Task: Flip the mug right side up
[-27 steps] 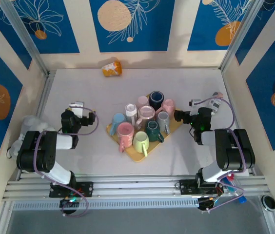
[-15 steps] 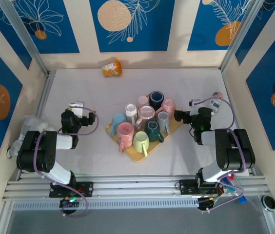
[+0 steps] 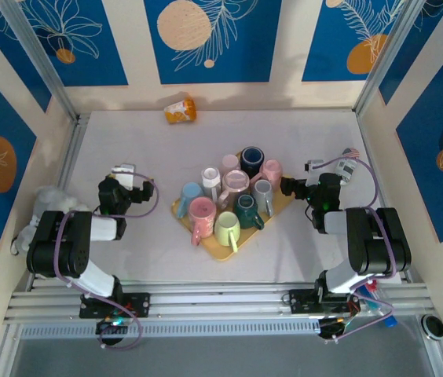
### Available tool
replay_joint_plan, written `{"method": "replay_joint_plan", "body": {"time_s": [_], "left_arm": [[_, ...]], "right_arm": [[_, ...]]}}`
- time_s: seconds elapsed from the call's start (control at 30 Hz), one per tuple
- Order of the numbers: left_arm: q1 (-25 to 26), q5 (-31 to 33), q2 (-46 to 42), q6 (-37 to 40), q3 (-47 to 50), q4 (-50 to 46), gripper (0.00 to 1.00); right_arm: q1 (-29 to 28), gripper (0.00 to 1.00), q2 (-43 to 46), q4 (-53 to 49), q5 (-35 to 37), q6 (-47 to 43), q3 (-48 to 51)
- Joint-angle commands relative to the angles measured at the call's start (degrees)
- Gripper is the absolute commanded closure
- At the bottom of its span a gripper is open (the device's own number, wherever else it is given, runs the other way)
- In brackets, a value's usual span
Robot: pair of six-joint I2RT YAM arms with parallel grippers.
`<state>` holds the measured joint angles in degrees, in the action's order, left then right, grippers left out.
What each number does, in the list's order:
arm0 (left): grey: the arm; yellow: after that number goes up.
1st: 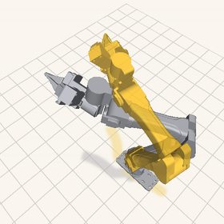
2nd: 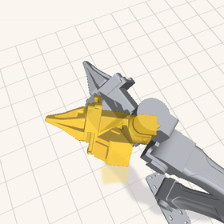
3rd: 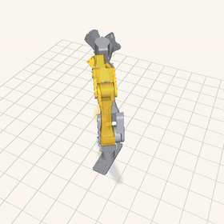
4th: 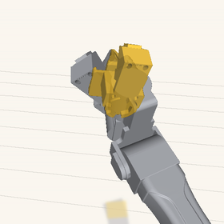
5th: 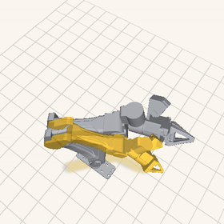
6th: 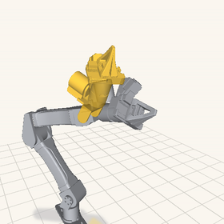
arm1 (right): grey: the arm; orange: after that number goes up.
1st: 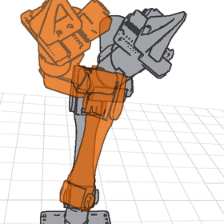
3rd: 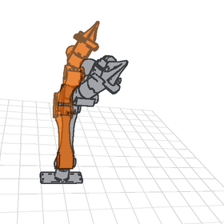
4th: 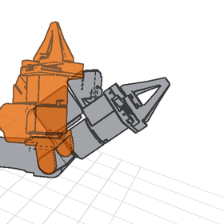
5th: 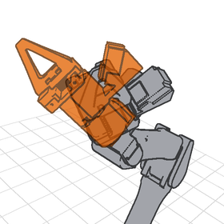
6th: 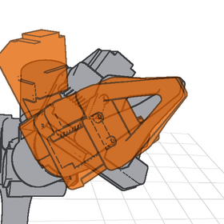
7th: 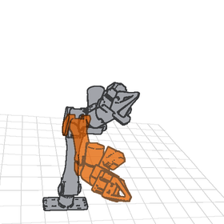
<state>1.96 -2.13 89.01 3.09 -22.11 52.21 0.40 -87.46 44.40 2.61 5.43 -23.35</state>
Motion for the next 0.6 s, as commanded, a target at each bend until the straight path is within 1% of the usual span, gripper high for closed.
{"method": "replay_joint_plan", "body": {"time_s": [0.0,0.1,0.17,0.23,0.27,0.33,0.4,0.47,0.5,0.57], "left_arm": [[0.24,-0.99,0.55,-0.37,0.16,0.27,0.00],[0.18,-0.95,0.47,-0.37,0.29,0.36,0.00],[0.25,0.86,0.01,-0.81,0.57,0.79,0.00],[0.32,2.71,-3.32,-1.33,1.27,-0.61,0.00],[0.38,3.71,-5.71,-1.57,1.27,-2.81,0.00],[0.37,5.50,-11.98,-2.21,0.39,-9.33,0.00],[0.42,5.73,-17.60,-3.00,-1.36,-15.40,0.00],[0.50,6.35,-23.50,-4.96,-5.00,-24.05,0.00],[0.44,6.07,-25.83,-6.13,-7.71,-29.33,0.00],[0.59,3.04,-28.54,-7.19,-13.38,-39.42,0.00]], "right_arm": [[0.12,0.01,0.10,1.34,-0.06,-0.05,-0.76],[0.12,0.01,0.10,1.30,-0.11,0.06,-0.82],[0.04,0.00,0.34,1.77,0.05,0.01,-0.52],[-0.51,0.00,2.34,-0.59,1.03,-0.23,-1.39],[-1.10,0.01,4.51,-4.26,1.88,-0.98,-2.51],[-2.84,0.02,10.78,-15.67,4.67,-1.26,-6.27],[-3.60,0.02,16.35,-24.45,5.68,1.02,-9.47],[-4.11,0.04,21.38,-31.83,6.17,3.53,-11.86],[-4.16,0.05,23.85,-36.82,6.69,5.66,-13.86],[-4.35,0.07,27.50,-48.05,6.26,8.99,-18.69]]}}
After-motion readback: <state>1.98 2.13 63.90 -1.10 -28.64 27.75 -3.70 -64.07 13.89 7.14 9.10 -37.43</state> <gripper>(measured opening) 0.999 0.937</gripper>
